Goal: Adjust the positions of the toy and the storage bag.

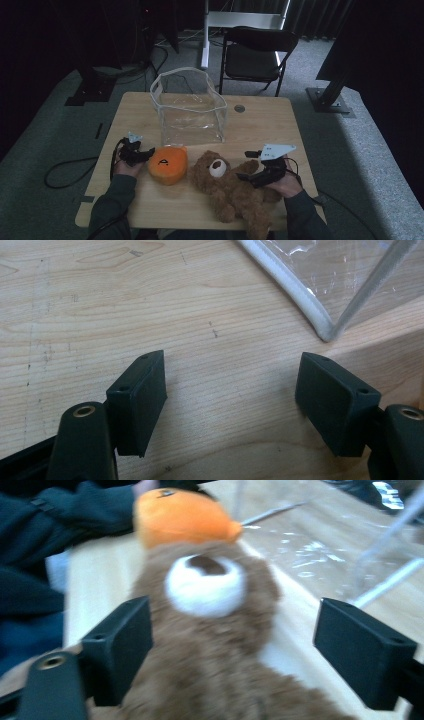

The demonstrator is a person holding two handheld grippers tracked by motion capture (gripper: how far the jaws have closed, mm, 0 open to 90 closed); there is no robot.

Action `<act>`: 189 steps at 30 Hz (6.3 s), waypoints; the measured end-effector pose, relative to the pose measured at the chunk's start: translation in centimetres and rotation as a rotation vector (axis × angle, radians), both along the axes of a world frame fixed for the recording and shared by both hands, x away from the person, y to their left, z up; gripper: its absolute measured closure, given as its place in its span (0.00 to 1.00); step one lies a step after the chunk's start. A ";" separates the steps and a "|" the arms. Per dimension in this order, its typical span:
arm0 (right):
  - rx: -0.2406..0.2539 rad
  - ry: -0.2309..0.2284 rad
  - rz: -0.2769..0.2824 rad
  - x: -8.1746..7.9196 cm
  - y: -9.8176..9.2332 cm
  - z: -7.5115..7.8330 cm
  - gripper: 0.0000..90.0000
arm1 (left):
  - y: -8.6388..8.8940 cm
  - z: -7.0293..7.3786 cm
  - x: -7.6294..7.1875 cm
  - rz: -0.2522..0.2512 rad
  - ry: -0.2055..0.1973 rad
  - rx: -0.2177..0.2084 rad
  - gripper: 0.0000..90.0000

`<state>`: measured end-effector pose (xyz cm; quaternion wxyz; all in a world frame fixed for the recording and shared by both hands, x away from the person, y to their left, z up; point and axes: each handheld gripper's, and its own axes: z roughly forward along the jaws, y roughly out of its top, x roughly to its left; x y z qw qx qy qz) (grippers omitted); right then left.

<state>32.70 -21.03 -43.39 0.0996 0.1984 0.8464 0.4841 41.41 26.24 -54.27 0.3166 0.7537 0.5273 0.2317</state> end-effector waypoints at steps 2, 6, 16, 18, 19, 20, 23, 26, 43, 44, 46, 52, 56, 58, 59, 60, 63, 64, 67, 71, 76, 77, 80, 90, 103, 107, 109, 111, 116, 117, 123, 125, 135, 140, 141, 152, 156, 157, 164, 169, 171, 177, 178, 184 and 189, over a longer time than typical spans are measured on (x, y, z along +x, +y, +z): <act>-0.011 -0.009 -0.047 0.8 0.1 0.3 0.14 | 0.0 0.0 0.0 0.000 0.000 0.000 0.32; 0.007 -0.019 -0.091 2.1 0.2 0.9 0.30 | 0.0 0.0 0.0 -0.006 0.001 0.000 0.31; 0.048 -0.027 -0.152 5.5 1.0 2.5 0.68 | 0.0 0.0 0.0 -0.005 0.001 0.002 0.30; 0.046 -0.025 -0.153 6.3 1.3 2.6 0.72 | 0.0 0.0 0.0 -0.006 0.001 0.002 0.30; 0.041 -0.023 -0.162 6.7 1.4 2.6 0.72 | 0.0 0.0 0.0 -0.006 0.001 0.003 0.30; 0.041 -0.022 -0.167 7.0 1.6 2.6 0.73 | 0.0 0.0 0.0 -0.006 0.002 0.003 0.31; 0.038 -0.008 -0.186 8.3 1.9 2.5 0.73 | -0.1 0.0 0.1 -0.004 -0.001 0.002 0.31; 0.033 0.000 -0.207 9.4 2.3 2.2 0.73 | 0.0 0.0 0.0 -0.005 0.001 0.002 0.31; 0.061 0.043 -0.270 13.5 4.0 1.3 0.76 | 0.0 0.0 0.1 -0.009 -0.001 0.002 0.31; 0.067 0.047 -0.284 13.8 4.2 1.3 0.74 | 0.0 0.0 0.1 -0.010 -0.001 0.001 0.31; 0.083 0.061 -0.288 14.3 4.3 1.3 0.73 | 0.0 0.0 0.1 -0.011 -0.001 0.002 0.31; 0.090 0.075 -0.267 15.0 5.2 1.1 0.77 | 0.0 0.0 0.1 -0.014 0.000 0.001 0.31; 0.085 0.069 -0.275 15.2 5.2 1.1 0.85 | 0.0 0.0 0.1 -0.015 -0.001 0.000 0.31; 0.084 0.072 -0.280 15.2 5.1 1.2 0.86 | -0.1 0.0 0.1 -0.014 -0.001 0.001 0.31; 0.083 0.069 -0.278 15.2 5.1 1.2 0.87 | -0.1 0.0 0.1 -0.014 -0.001 0.001 0.31; 0.079 0.064 -0.278 15.2 5.2 1.2 0.89 | -0.1 0.0 0.1 -0.015 -0.001 0.001 0.31; 0.076 0.058 -0.278 15.1 5.1 1.2 0.91 | 0.0 0.0 0.1 -0.017 0.000 -0.001 0.31; 0.075 0.057 -0.277 15.1 5.1 1.2 0.92 | 0.0 0.0 0.0 -0.017 0.000 -0.002 0.31; 0.075 0.054 -0.276 15.1 5.1 1.2 0.92 | 0.0 0.0 0.0 -0.019 -0.004 -0.001 0.33; 0.099 0.067 -0.274 15.1 4.7 0.9 0.93 | 0.1 0.0 -0.1 -0.020 -0.008 -0.003 0.38; 0.086 0.052 -0.275 14.8 4.7 1.0 0.93 | 0.2 0.5 0.0 -0.022 -0.008 -0.016 0.45; 0.082 0.050 -0.274 14.8 4.6 1.0 0.93 | 0.2 0.8 0.0 -0.023 -0.016 -0.019 0.46; 0.080 0.052 -0.280 14.7 4.3 1.1 0.93 | 0.2 1.9 -0.1 -0.023 -0.043 -0.037 0.47; 0.065 0.043 -0.288 14.5 3.9 1.2 0.93 | -0.3 5.7 0.0 -0.068 -0.117 -0.059 0.47; 0.067 0.036 -0.300 14.2 3.1 1.1 0.93 | -2.3 8.4 0.4 -0.204 -0.147 -0.136 0.58; 0.070 0.038 -0.302 14.1 2.9 1.1 0.93 | -3.1 8.9 0.7 -0.225 -0.151 -0.137 0.61; 0.072 0.039 -0.303 14.1 2.8 1.1 0.93 | -3.4 9.1 0.8 -0.226 -0.154 -0.127 0.63; 0.070 0.038 -0.304 14.0 2.7 1.1 0.93 | -3.7 9.2 1.0 -0.230 -0.152 -0.121 0.66; 0.063 0.034 -0.305 13.9 2.6 1.2 0.93 | -4.5 9.5 1.2 -0.244 -0.153 -0.104 0.77; 0.060 0.034 -0.305 13.9 2.5 1.2 0.93 | -4.6 9.6 1.3 -0.244 -0.149 -0.100 0.78; 0.063 0.033 -0.306 13.6 2.1 1.1 0.93 | -5.0 9.8 1.7 -0.244 -0.143 -0.107 0.89; 0.066 0.034 -0.308 13.6 1.9 1.1 0.93 | -5.1 9.9 1.7 -0.254 -0.147 -0.118 0.89; 0.061 0.028 -0.323 13.2 1.0 1.1 0.93 | -5.4 11.0 0.2 -0.300 -0.182 -0.146 0.75; 0.060 0.027 -0.327 13.2 0.8 1.1 0.93 | -5.9 11.6 -0.4 -0.334 -0.189 -0.148 0.68; 0.061 0.028 -0.328 13.2 0.8 1.1 0.93 | -6.1 11.8 -0.4 -0.345 -0.190 -0.149 0.67; 0.060 0.022 -0.334 12.6 0.3 1.1 0.93 | -7.4 11.8 0.5 -0.346 -0.173 -0.132 0.84; 0.058 0.020 -0.336 12.0 -0.3 1.1 0.93 | -8.0 11.8 0.6 -0.367 -0.174 -0.124 0.90; 0.056 0.018 -0.337 11.8 -0.4 1.1 0.93 | -8.2 11.8 0.6 -0.374 -0.174 -0.118 0.91; 0.049 0.010 -0.349 10.7 -1.6 1.1 0.93 | -9.6 12.0 0.8 -0.401 -0.172 -0.099 0.95; 0.050 0.013 -0.354 9.8 -2.2 1.1 0.93 | -10.3 12.1 0.6 -0.424 -0.169 -0.085 0.96; 0.046 0.014 -0.354 9.3 -2.4 1.2 0.93 | -10.5 12.1 0.4 -0.431 -0.168 -0.082 0.96; 0.019 -0.003 -0.342 7.9 -2.5 1.4 0.93 | -10.8 12.2 -0.1 -0.453 -0.166 -0.067 0.96; 0.016 -0.005 -0.342 7.6 -2.5 1.4 0.93 | -10.9 12.2 -0.2 -0.457 -0.166 -0.070 0.96; 0.012 -0.015 -0.343 6.3 -3.1 1.4 0.93 | -11.4 12.3 -0.8 -0.491 -0.163 -0.068 0.96; 0.018 -0.012 -0.349 5.2 -3.9 1.3 0.93 | -12.0 12.3 -1.5 -0.523 -0.161 -0.063 0.96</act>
